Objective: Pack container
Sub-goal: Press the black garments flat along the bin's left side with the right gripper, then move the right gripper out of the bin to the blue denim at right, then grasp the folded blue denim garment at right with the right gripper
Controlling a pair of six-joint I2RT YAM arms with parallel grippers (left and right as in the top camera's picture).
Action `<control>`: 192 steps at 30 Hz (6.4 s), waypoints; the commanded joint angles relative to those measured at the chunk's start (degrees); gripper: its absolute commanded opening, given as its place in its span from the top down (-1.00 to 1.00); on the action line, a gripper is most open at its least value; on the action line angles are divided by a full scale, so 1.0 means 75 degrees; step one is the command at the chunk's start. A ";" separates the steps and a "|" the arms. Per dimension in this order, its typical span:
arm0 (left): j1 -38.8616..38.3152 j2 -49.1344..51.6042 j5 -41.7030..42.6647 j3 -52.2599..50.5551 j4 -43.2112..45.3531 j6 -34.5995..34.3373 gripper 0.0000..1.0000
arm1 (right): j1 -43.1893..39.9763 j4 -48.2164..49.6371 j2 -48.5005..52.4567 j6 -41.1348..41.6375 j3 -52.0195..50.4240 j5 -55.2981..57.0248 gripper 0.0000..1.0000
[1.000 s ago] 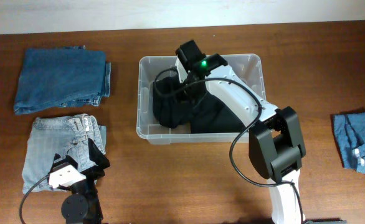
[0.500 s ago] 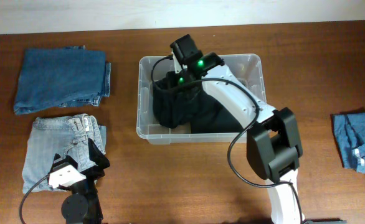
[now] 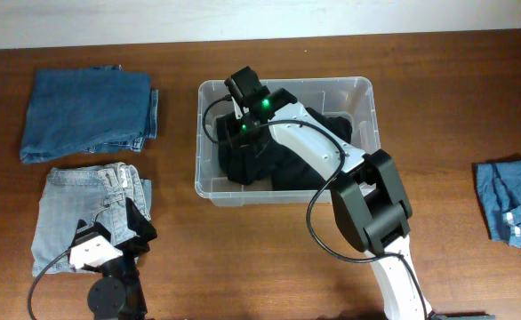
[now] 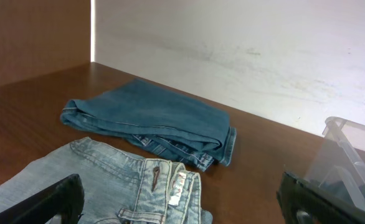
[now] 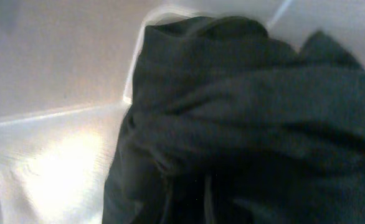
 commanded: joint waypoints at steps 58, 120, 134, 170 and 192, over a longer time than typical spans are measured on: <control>0.0038 -0.0047 -0.0082 -0.0009 -0.0038 -0.0015 -0.99 | -0.2343 -0.6408 -0.3159 0.0192 0.3561 0.2092 -0.97; 0.0038 -0.0047 -0.0082 -0.0009 -0.0038 -0.0015 -0.99 | -1.2627 -0.1148 -0.4558 0.1014 -0.5753 0.0192 -0.97; 0.0038 -0.0047 -0.0082 -0.0009 -0.0038 -0.0015 -0.99 | -1.2630 0.0064 -0.3733 0.0903 -0.5750 -0.0221 -0.97; 0.0038 -0.0047 -0.0082 -0.0009 -0.0038 -0.0015 -0.99 | -1.2613 0.1332 -0.2454 0.1070 -0.5753 -0.1475 0.23; 0.0038 -0.0047 -0.0082 -0.0009 -0.0038 -0.0015 -0.99 | -1.2065 0.1207 -0.3698 0.1078 -0.4313 -0.7367 0.92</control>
